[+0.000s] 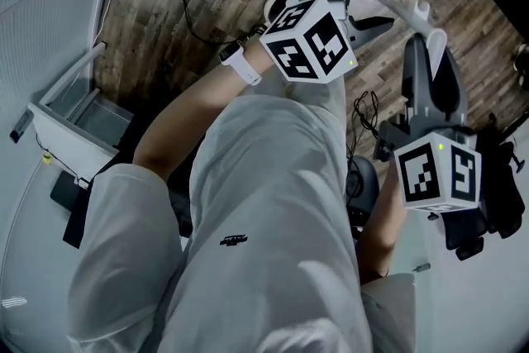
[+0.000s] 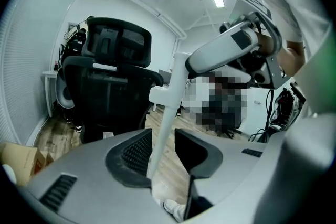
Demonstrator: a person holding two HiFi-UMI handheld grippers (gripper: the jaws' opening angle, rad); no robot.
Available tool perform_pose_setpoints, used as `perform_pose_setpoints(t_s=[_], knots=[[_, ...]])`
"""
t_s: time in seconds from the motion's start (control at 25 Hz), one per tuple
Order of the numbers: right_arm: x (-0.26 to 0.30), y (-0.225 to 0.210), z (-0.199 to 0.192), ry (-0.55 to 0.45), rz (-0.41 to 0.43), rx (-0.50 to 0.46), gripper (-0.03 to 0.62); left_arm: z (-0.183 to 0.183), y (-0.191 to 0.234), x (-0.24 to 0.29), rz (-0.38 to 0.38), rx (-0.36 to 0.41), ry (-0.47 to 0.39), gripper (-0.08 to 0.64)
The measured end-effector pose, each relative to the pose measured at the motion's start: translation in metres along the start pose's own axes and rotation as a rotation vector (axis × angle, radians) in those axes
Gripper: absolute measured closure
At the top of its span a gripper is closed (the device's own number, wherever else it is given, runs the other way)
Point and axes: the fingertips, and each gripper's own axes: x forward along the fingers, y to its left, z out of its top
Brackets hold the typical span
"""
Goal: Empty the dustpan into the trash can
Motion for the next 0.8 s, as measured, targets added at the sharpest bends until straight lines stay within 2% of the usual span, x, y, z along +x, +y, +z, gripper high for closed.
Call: perform_pose_setpoints(t_s=[0.36, 0.6, 0.8], knots=[[-0.015, 0.039, 0.017, -0.014, 0.043, -0.022, 0.453, 0.03, -0.005, -0.02, -0.001, 0.023, -0.036, 0.471], [-0.027, 0.056, 0.026, -0.026, 0.08, -0.074, 0.453, 0.041, -0.007, -0.039, -0.017, 0.025, -0.069, 0.471], [-0.036, 0.065, 0.044, -0.046, 0.106, -0.071, 0.453, 0.058, -0.004, -0.05, -0.043, -0.006, -0.098, 0.466]])
